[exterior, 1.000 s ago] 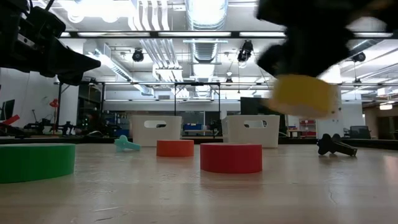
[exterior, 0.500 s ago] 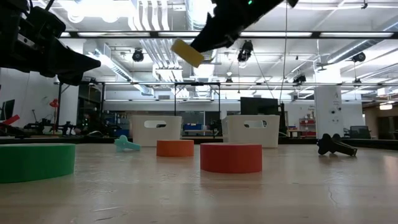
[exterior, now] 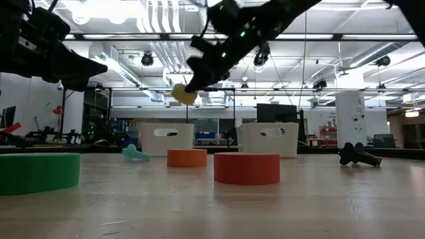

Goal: Pick and place Stapler, Stapler remover, tape
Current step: Put the yellow tape into the left white bin, then put the red tape into the left white bin

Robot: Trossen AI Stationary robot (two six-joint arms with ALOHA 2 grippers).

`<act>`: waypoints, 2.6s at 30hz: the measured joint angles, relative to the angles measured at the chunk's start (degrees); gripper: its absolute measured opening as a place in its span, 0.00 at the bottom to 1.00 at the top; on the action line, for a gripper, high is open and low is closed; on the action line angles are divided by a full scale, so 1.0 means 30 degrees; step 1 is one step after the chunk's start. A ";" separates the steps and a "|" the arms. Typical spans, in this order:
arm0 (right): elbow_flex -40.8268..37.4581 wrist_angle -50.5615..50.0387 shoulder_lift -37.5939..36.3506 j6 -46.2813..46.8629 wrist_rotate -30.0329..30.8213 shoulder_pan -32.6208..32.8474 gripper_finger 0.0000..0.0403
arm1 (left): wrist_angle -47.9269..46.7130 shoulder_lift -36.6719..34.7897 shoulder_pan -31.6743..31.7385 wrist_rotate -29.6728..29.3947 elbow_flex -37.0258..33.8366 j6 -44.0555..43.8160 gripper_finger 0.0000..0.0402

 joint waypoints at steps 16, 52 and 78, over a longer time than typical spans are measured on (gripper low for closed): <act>0.5867 -0.4362 0.4763 0.1156 -0.1934 -0.2445 0.14 | -0.0049 0.0007 -0.0007 0.0003 -0.0003 0.0000 0.03; 0.5821 -1.1173 0.3080 -0.0488 -0.7548 0.0998 0.46 | -0.0044 0.0015 -0.0007 0.0002 -0.0006 0.0000 0.03; 0.2823 -1.3123 0.3130 0.1204 -0.8828 0.8696 0.42 | -0.0044 0.0015 0.0000 0.0007 0.0000 0.0000 0.03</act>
